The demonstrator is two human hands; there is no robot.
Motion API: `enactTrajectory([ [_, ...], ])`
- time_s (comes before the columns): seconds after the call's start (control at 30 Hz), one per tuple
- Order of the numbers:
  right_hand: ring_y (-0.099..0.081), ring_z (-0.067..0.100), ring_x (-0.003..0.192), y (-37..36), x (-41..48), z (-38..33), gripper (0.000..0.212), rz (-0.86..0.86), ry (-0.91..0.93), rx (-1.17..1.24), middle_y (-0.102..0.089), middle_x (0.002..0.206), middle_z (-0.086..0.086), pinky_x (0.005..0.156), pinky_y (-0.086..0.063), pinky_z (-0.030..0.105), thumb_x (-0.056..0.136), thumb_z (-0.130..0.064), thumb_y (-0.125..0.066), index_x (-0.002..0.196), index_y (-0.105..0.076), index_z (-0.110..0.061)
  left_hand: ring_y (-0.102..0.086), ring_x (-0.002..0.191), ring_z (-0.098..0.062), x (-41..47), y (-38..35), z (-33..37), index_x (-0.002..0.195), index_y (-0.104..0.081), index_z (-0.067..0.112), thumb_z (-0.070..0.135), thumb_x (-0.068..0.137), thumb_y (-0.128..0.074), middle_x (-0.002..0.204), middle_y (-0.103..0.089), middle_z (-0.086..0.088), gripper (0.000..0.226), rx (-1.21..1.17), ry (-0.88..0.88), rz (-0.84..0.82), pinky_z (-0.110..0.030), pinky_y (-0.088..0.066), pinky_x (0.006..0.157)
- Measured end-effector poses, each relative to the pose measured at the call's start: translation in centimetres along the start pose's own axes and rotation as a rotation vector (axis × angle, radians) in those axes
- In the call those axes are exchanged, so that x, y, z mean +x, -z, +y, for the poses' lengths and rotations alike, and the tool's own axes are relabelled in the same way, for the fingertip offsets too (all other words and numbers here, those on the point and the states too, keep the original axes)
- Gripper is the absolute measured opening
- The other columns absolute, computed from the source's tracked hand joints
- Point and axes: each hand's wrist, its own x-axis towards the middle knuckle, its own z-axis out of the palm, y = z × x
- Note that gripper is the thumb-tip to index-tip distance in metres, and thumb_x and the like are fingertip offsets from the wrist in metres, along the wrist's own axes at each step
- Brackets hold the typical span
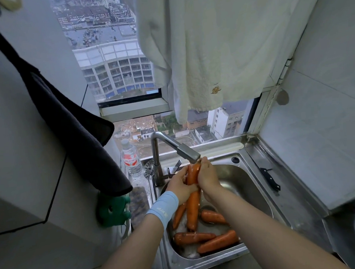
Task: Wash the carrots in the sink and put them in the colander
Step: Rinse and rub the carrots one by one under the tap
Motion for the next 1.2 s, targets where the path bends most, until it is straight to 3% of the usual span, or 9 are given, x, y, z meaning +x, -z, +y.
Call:
enactTrajectory([
  [0.17, -0.07, 0.025, 0.1, 0.2, -0.9, 0.7, 0.04, -0.159, 0.017, 0.057, -0.074, 0.102, 0.008, 0.095, -0.057, 0.043, 0.109, -0.02, -0.035, 0.095, -0.072, -0.024, -0.068, 0.098, -0.024, -0.2, 0.2, 0.4, 0.138, -0.035, 0.042, 0.002, 0.087, -0.07, 0.111, -0.066, -0.002, 0.073, -0.009, -0.02, -0.008, -0.041, -0.061, 0.085],
  [0.33, -0.074, 0.031, 0.099, 1.4, -0.2, 1.5, 0.016, -0.19, -0.099, 0.255, -0.079, 0.1, 0.01, 0.082, -0.062, 0.043, 0.099, -0.013, -0.064, 0.097, -0.08, -0.017, -0.067, 0.103, -0.023, -0.7, 0.4, -0.5, 0.121, -0.042, 0.055, 0.003, 0.086, -0.073, 0.117, -0.064, -0.004, 0.071, -0.047, -0.054, -0.002, -0.039, -0.06, 0.088],
  [0.4, -0.074, 0.031, 0.098, 1.8, -0.2, 1.5, 0.009, -0.17, -0.082, 0.252, -0.079, 0.098, 0.01, 0.079, -0.062, 0.041, 0.092, -0.016, -0.075, 0.1, -0.079, -0.013, -0.069, 0.1, -0.022, -0.7, 0.2, -0.6, 0.125, -0.046, 0.048, 0.004, 0.087, -0.073, 0.116, -0.066, -0.006, 0.064, -0.086, -0.062, 0.009, -0.037, -0.061, 0.084],
  [0.53, -0.072, 0.024, 0.092, 2.9, -0.5, 1.1, 0.028, -0.246, -0.062, 0.108, -0.075, 0.105, 0.011, 0.065, -0.059, 0.029, 0.09, -0.03, -0.077, 0.111, -0.066, -0.015, -0.069, 0.099, -0.028, -1.1, 0.1, 0.3, 0.129, -0.046, 0.031, 0.022, 0.096, -0.067, 0.119, -0.063, -0.01, 0.041, -0.212, -0.001, 0.084, -0.039, -0.062, 0.076],
  [0.67, -0.069, 0.031, 0.107, 3.9, -1.6, 0.8, 0.031, -0.582, -0.095, -0.025, -0.07, 0.121, 0.015, 0.094, -0.057, 0.046, 0.101, -0.017, -0.061, 0.132, -0.057, -0.021, -0.066, 0.097, -0.032, -0.6, 0.2, 1.5, 0.116, -0.053, 0.028, 0.026, 0.095, -0.067, 0.115, -0.062, -0.011, 0.024, -0.378, 0.05, 0.192, -0.06, -0.058, 0.084],
  [0.73, -0.069, 0.032, 0.107, 4.0, -1.4, 1.2, 0.045, -0.644, 0.001, -0.197, -0.068, 0.123, 0.016, 0.099, -0.054, 0.048, 0.097, -0.007, -0.063, 0.138, -0.051, -0.021, -0.066, 0.096, -0.034, -0.4, 0.1, 2.0, 0.101, -0.058, 0.033, 0.032, 0.094, -0.067, 0.11, -0.063, -0.013, 0.011, -0.306, 0.042, 0.27, -0.059, -0.056, 0.088],
  [0.9, -0.068, 0.016, 0.112, 3.9, -0.9, 1.1, 0.064, -0.668, 0.135, -0.426, -0.069, 0.122, -0.003, 0.103, -0.054, 0.043, 0.091, -0.012, -0.069, 0.147, -0.043, -0.03, -0.059, 0.093, -0.028, 0.2, -0.6, 3.0, 0.106, -0.062, 0.027, 0.039, 0.098, -0.054, 0.097, -0.06, -0.003, 0.017, -0.239, 0.104, 0.439, -0.046, -0.053, 0.093],
  [1.0, -0.063, 0.014, 0.116, 3.9, -0.8, 1.2, 0.07, -0.629, 0.212, -0.494, -0.065, 0.128, -0.005, 0.106, -0.049, 0.039, 0.089, -0.006, -0.07, 0.15, -0.041, -0.025, -0.056, 0.091, -0.029, 0.7, -0.6, 3.7, 0.103, -0.066, 0.02, 0.033, 0.101, -0.048, 0.097, -0.062, -0.007, 0.023, -0.159, 0.118, 0.494, -0.037, -0.05, 0.083],
  [1.2, -0.06, 0.018, 0.114, 4.4, -0.8, 1.9, 0.067, -0.575, 0.289, -0.667, -0.06, 0.128, -0.001, 0.1, -0.05, 0.042, 0.09, -0.014, -0.067, 0.147, -0.036, -0.029, -0.062, 0.094, -0.032, 1.4, 0.0, 3.8, 0.089, -0.068, 0.018, 0.031, 0.101, -0.046, 0.101, -0.069, -0.014, 0.028, 0.026, 0.157, 0.459, -0.038, -0.053, 0.091],
])
